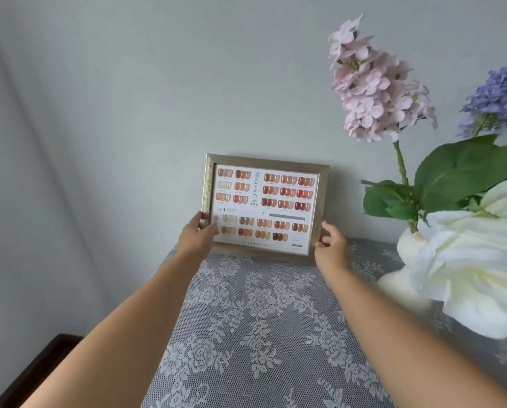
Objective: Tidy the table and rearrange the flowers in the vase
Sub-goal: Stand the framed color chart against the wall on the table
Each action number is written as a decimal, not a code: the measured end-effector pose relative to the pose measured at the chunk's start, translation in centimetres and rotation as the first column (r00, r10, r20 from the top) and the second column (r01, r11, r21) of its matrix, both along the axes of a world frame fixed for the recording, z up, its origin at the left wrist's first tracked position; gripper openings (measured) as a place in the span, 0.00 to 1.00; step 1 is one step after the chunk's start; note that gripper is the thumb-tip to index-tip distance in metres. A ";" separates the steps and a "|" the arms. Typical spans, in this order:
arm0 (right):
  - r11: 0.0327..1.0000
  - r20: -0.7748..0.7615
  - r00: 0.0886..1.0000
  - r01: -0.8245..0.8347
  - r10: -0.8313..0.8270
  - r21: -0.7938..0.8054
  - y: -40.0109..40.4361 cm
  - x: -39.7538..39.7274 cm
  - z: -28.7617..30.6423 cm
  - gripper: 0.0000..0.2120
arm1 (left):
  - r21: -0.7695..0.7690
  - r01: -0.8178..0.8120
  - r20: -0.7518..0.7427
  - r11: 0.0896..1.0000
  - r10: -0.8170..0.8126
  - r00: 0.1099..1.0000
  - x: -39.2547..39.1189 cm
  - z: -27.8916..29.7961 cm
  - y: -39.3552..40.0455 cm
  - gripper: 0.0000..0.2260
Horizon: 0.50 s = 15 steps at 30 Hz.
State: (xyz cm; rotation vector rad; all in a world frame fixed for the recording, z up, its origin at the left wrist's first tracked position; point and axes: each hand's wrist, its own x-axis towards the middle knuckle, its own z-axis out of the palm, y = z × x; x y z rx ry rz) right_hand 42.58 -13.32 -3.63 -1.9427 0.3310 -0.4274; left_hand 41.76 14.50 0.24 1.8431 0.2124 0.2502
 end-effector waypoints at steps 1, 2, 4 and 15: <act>1.000 0.010 1.000 0.003 -0.003 -0.002 -0.1 -0.3 0.0 0.28 | 0.002 0.009 0.000 1.000 -0.009 1.000 -0.2 -0.1 0.0 0.06; 1.000 0.017 1.000 0.003 -0.003 0.001 -0.1 -0.5 0.0 0.28 | 0.009 0.018 -0.003 1.000 -0.018 1.000 -0.5 -0.2 0.1 0.06; 1.000 0.023 1.000 -0.006 0.006 0.005 -0.2 -0.9 0.0 0.28 | 0.014 0.035 0.000 0.999 -0.035 0.999 -0.7 -0.1 0.2 0.07; 0.999 -0.046 0.999 -0.030 0.030 -0.014 -0.7 -2.3 0.7 0.28 | 0.073 0.090 -0.076 0.993 -0.084 0.994 -1.3 -0.2 -0.1 0.09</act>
